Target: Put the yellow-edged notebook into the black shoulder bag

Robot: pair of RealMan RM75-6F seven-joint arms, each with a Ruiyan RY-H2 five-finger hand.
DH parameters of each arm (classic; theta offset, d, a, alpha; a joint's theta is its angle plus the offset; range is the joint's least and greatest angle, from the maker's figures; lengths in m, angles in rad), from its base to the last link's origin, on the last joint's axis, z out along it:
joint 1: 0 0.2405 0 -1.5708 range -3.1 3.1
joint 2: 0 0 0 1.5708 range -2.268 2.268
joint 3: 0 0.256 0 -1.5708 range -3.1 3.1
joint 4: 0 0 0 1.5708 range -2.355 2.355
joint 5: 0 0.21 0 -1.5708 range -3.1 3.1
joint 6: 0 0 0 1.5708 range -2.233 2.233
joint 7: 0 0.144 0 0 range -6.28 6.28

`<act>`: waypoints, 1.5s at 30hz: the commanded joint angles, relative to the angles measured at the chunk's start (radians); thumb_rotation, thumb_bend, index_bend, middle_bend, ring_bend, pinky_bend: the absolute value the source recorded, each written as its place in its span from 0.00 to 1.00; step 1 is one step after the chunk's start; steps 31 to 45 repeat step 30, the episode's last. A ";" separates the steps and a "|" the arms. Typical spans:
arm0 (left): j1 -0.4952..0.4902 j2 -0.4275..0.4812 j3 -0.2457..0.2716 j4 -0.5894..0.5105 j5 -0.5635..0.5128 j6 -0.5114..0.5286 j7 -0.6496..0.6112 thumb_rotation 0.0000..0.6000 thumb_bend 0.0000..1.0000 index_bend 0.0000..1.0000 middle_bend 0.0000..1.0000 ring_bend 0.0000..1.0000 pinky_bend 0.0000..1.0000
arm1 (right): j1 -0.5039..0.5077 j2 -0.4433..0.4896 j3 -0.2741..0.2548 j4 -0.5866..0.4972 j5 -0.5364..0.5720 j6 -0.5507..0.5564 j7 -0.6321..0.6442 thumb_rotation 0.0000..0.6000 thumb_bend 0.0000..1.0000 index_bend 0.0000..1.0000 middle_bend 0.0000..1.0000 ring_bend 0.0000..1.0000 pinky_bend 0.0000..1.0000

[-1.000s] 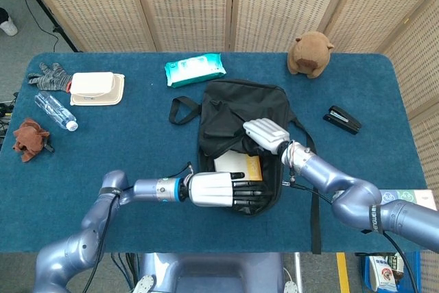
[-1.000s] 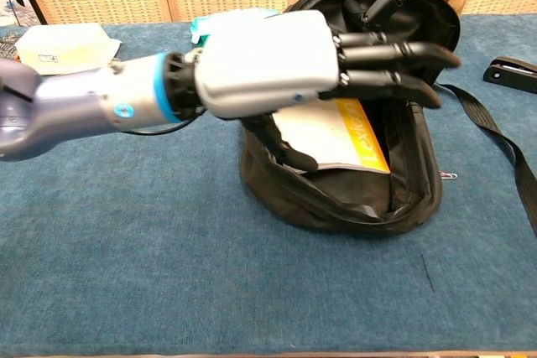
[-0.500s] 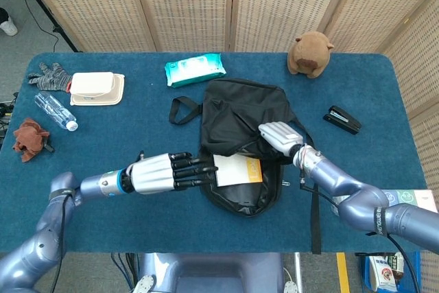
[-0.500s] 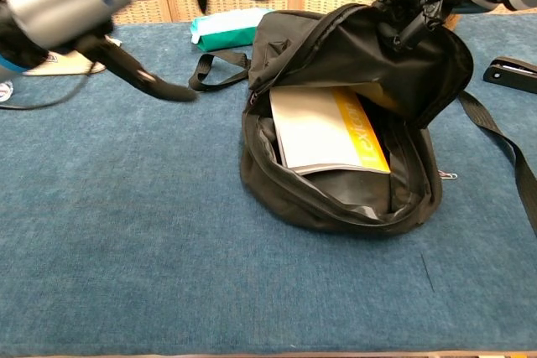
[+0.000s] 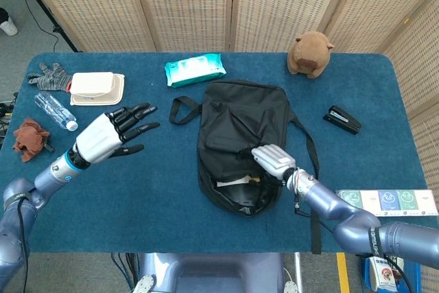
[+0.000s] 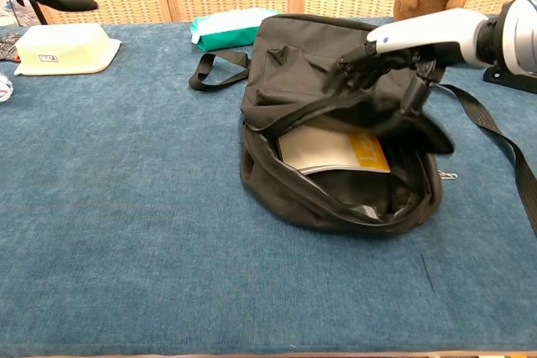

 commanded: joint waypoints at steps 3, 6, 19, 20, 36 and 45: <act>0.079 0.108 -0.047 -0.203 -0.074 -0.137 0.004 1.00 0.00 0.22 0.01 0.06 0.35 | -0.036 0.027 -0.015 -0.084 -0.032 0.089 -0.058 1.00 0.00 0.00 0.00 0.00 0.00; 0.123 0.175 -0.055 -0.344 -0.109 -0.193 0.038 1.00 0.00 0.21 0.00 0.04 0.30 | -0.072 0.061 -0.027 -0.129 -0.069 0.171 -0.109 1.00 0.00 0.00 0.00 0.00 0.00; 0.433 0.536 -0.090 -1.179 -0.413 -0.263 0.494 1.00 0.00 0.00 0.00 0.00 0.15 | -0.441 0.064 -0.129 0.067 -0.333 0.765 -0.250 1.00 0.00 0.00 0.00 0.00 0.00; 0.457 0.550 -0.088 -1.217 -0.436 -0.270 0.506 1.00 0.00 0.00 0.00 0.00 0.15 | -0.470 0.057 -0.129 0.090 -0.317 0.791 -0.242 1.00 0.00 0.00 0.00 0.00 0.00; 0.521 0.582 -0.095 -1.336 -0.451 -0.313 0.622 1.00 0.00 0.00 0.00 0.00 0.13 | -0.625 -0.003 -0.116 0.177 -0.246 0.894 -0.205 1.00 0.00 0.00 0.00 0.00 0.00; 0.521 0.582 -0.095 -1.336 -0.451 -0.313 0.622 1.00 0.00 0.00 0.00 0.00 0.13 | -0.625 -0.003 -0.116 0.177 -0.246 0.894 -0.205 1.00 0.00 0.00 0.00 0.00 0.00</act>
